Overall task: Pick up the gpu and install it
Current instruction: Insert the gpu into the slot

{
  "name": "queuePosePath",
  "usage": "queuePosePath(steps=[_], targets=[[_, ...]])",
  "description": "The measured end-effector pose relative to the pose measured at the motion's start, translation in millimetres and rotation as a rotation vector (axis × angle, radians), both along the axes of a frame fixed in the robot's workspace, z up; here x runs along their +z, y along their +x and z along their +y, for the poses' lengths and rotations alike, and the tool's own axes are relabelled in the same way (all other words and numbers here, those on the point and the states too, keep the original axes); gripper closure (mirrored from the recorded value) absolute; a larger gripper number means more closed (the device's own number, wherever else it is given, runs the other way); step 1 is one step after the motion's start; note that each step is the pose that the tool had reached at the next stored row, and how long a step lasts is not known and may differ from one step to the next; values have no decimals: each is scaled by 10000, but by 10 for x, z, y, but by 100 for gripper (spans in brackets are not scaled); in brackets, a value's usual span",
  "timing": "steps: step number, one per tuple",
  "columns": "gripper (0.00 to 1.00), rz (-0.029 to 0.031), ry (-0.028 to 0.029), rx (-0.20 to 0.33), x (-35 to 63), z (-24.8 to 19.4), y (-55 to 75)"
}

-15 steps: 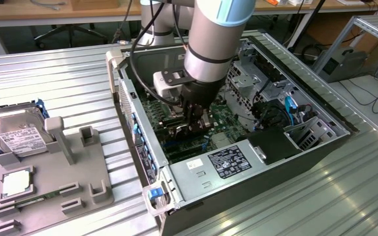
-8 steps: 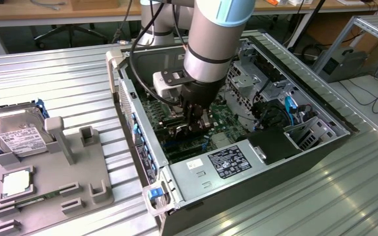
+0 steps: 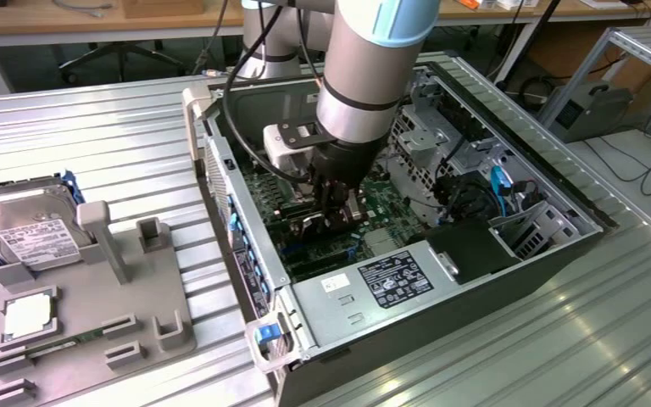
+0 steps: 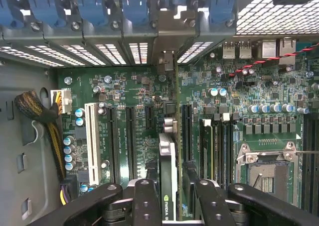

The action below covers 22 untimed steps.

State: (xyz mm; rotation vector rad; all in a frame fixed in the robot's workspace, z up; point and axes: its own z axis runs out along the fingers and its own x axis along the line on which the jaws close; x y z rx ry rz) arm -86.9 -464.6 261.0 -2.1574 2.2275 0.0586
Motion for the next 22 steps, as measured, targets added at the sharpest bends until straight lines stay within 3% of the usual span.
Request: queuePosePath(steps=[8, 18, 22], targets=[[66, 0, 1, 0, 76, 0, 0], [66, 0, -1, 0, 75, 0, 0], [73, 1, -2, 1, 75, 0, 0]])
